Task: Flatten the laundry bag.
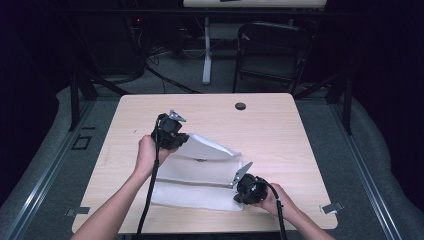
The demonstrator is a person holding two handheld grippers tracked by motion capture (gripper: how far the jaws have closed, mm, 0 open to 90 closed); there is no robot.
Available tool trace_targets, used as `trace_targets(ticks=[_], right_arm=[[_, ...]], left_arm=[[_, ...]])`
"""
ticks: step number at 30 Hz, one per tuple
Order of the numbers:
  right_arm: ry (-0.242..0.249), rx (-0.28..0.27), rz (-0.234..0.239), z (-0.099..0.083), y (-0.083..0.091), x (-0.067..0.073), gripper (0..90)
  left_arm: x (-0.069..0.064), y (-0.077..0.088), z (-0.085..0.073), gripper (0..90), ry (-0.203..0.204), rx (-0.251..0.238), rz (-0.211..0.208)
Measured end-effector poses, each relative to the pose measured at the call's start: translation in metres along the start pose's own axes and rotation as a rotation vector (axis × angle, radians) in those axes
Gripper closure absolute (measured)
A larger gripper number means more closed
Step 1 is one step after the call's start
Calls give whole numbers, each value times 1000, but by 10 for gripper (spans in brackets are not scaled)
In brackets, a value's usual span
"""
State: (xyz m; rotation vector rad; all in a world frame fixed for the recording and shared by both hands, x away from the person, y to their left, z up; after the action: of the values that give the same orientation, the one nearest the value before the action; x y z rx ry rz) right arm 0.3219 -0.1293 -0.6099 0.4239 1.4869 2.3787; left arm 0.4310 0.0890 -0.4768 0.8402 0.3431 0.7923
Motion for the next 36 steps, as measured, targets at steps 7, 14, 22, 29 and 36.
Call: trace_targets(ticks=[7, 14, 22, 29, 36], right_arm=[[10, 26, 23, -4, 2, 0, 900], [27, 86, 29, -13, 9, -4, 900], [38, -35, -42, 4, 17, 5, 900], [28, 28, -15, 4, -1, 6, 900], [16, 35, 11, 3, -1, 7, 900]], left_arm=[[1, 0, 2, 875, 7, 17, 1], [0, 2, 3, 875, -1, 40, 2], [2, -7, 8, 874, 15, 38, -1], [4, -14, 18, 874, 7, 29, 27], [14, -27, 27, 871, 27, 11, 47]])
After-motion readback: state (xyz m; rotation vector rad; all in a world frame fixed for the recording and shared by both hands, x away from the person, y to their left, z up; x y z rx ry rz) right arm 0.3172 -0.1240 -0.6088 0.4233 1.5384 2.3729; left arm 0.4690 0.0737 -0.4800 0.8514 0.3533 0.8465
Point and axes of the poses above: each handheld gripper's, and its own axes: y roughly backward along the jaws, z roughly out of its top, x roughly to its left, the point moved 6 cm from there along -y, roughly forward along the jaws
